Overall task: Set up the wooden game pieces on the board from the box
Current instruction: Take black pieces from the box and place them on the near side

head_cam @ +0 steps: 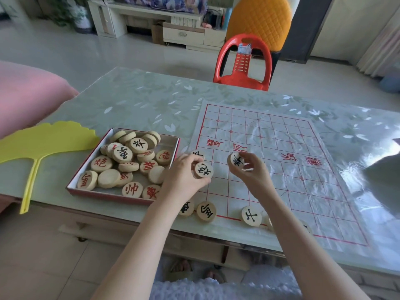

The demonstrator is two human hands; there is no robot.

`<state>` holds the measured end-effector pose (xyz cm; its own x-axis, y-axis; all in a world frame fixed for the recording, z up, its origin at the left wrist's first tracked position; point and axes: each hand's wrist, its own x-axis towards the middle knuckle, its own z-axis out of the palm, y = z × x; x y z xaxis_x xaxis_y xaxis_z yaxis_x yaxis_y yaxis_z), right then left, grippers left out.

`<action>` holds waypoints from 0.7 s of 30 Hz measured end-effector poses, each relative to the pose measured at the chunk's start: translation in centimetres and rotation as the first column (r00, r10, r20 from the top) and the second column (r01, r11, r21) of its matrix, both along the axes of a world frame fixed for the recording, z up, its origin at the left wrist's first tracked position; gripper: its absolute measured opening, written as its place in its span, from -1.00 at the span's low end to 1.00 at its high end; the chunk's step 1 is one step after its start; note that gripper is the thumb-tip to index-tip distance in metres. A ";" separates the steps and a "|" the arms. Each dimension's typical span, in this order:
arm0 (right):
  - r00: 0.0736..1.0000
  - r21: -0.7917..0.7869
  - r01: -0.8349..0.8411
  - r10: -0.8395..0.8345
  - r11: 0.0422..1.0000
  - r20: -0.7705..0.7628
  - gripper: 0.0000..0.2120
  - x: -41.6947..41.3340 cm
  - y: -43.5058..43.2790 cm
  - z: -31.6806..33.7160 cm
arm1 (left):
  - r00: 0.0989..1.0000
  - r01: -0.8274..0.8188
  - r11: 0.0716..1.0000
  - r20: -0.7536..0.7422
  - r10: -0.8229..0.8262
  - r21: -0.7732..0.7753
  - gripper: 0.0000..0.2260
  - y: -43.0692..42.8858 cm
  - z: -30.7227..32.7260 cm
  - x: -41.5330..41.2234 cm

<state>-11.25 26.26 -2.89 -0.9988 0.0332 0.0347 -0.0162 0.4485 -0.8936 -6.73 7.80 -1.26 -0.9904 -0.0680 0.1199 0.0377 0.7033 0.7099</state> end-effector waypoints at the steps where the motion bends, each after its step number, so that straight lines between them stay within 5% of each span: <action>1: 1.000 0.044 -0.005 0.006 0.999 -0.003 -0.57 -0.3 0.3 -0.3 | 1.000 0.007 1.000 0.004 -0.007 -0.006 -0.58 0.5 -0.3 -0.3; 15: 0.998 0.482 -0.037 0.058 0.876 -0.028 -0.54 -2.5 0.4 -1.8 | 0.998 0.027 0.989 0.051 -0.020 -0.148 -0.55 1.4 -3.2 -3.1; 21: 0.998 0.476 -0.035 0.053 0.879 -0.025 -0.48 -1.9 -0.3 -1.1 | 0.999 0.021 0.994 0.036 -0.017 -0.107 -0.52 0.9 -2.1 -2.6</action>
<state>-13.12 25.98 -4.04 -0.9967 -0.0400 0.0709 -0.0735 0.8171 -0.5719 -9.38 8.66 -3.32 -0.9952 -0.0376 0.0905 0.0282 0.7747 0.6317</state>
